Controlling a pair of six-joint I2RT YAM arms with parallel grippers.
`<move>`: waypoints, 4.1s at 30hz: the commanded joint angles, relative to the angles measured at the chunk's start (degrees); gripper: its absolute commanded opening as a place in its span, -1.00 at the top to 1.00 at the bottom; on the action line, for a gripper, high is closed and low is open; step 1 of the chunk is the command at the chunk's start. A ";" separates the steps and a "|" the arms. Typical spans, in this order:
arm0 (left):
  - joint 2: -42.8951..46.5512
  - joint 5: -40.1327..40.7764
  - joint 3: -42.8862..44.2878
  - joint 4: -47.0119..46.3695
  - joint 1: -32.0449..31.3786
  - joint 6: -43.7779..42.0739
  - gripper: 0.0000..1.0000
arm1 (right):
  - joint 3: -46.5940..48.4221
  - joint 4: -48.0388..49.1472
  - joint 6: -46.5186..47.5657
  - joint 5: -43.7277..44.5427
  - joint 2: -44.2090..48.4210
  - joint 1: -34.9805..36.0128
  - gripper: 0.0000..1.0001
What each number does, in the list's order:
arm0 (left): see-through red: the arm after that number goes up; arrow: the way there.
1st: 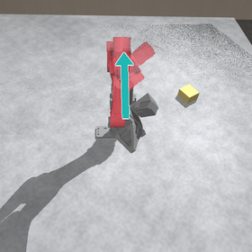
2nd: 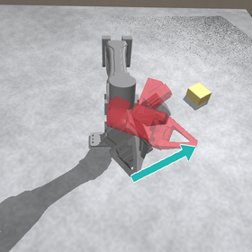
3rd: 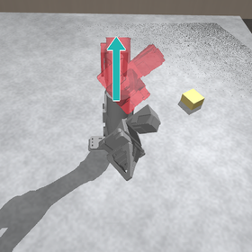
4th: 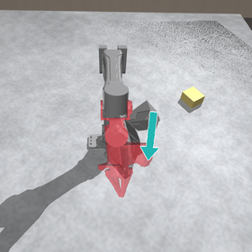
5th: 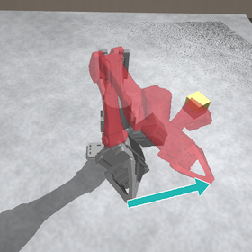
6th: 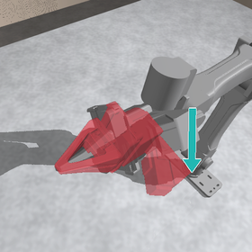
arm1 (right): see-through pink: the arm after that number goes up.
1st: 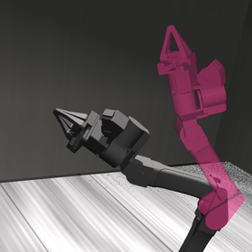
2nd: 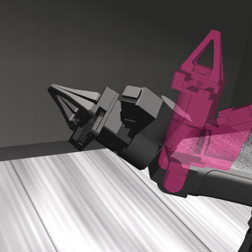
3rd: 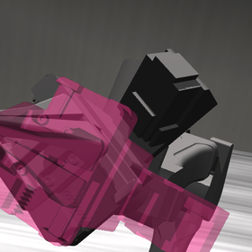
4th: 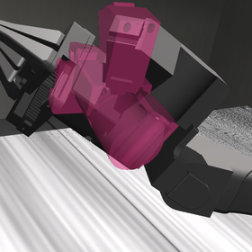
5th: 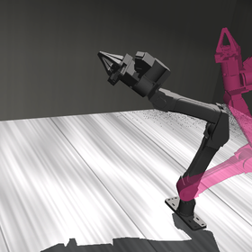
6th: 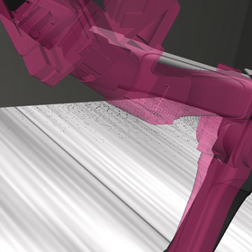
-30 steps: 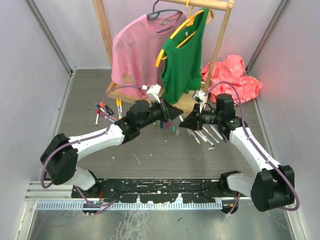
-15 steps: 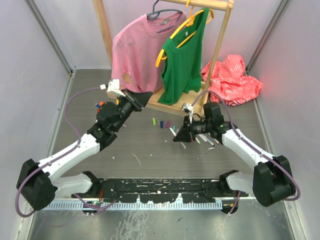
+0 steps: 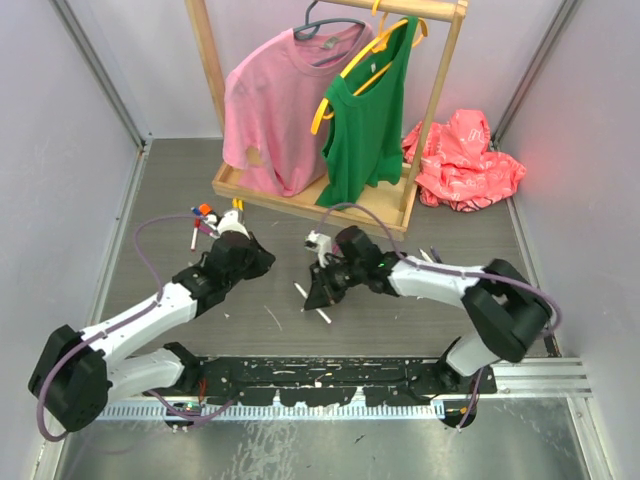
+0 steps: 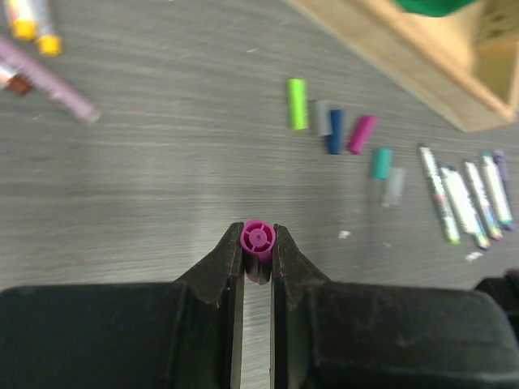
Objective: Open the pen caps
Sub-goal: Place the pen cap at the center of the board, then pick up the pen from the center of the board.
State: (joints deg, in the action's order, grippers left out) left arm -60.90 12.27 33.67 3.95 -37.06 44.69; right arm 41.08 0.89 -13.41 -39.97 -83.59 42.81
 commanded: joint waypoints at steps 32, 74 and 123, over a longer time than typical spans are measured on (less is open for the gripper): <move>-17.28 0.04 -3.73 4.05 17.35 6.57 0.60 | 27.85 -5.62 -22.10 35.65 -30.67 19.86 0.60; 8.35 11.85 -6.97 14.81 17.43 -0.10 -0.28 | 33.76 -9.29 3.69 20.96 -19.73 14.26 0.20; -9.50 8.43 -0.01 21.10 25.55 -2.37 1.00 | 28.09 -23.80 34.55 -15.98 -0.96 -10.07 0.10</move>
State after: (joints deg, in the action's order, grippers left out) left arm -71.64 20.93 32.45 24.93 -11.86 42.76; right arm 69.06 -24.25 20.84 -53.52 -86.89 33.17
